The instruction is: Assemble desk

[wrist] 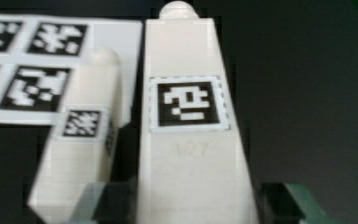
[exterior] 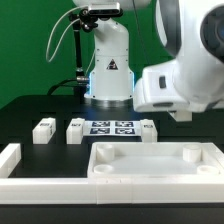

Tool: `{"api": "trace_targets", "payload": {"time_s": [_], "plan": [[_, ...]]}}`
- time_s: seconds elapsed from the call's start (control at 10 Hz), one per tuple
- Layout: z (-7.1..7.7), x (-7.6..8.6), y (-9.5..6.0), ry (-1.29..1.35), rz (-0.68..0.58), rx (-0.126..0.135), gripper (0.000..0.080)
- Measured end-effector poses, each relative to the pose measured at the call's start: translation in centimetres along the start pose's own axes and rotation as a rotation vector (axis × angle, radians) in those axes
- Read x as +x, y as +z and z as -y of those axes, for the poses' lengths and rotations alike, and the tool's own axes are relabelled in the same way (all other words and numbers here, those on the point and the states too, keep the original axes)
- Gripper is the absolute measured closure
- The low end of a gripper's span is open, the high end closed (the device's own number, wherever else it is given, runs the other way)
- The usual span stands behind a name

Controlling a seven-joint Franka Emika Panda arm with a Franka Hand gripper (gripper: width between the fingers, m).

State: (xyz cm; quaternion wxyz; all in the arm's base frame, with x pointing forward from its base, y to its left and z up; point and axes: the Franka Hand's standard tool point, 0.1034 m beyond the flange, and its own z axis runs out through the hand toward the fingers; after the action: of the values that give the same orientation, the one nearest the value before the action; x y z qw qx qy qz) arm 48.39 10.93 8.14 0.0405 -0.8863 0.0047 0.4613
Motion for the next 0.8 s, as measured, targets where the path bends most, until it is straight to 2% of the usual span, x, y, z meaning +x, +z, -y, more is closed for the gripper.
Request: {"api": "trace_targets", "payload": {"time_s": [0.1,0.4,0.5,0.6,0.7,0.8], "plan": [[0.2,1.6,0.9,-0.002,-0.085,0.006,0.0511],[0.4,1.7,-0.7,-0.019,-0.278,0.016,0.0511],[0.1,0.8,-2.6,-0.033,-0.328,0.017,0.0511],[0.5,-0.8,-5.5,-0.044,-0.358,0.015,0.0511],[0.9,-2.0,-9.0,-0.07,-0.448,0.014,0.0511],[1.2,-3.0,-10.8,-0.082,-0.491,0.009,0.0511]]}}
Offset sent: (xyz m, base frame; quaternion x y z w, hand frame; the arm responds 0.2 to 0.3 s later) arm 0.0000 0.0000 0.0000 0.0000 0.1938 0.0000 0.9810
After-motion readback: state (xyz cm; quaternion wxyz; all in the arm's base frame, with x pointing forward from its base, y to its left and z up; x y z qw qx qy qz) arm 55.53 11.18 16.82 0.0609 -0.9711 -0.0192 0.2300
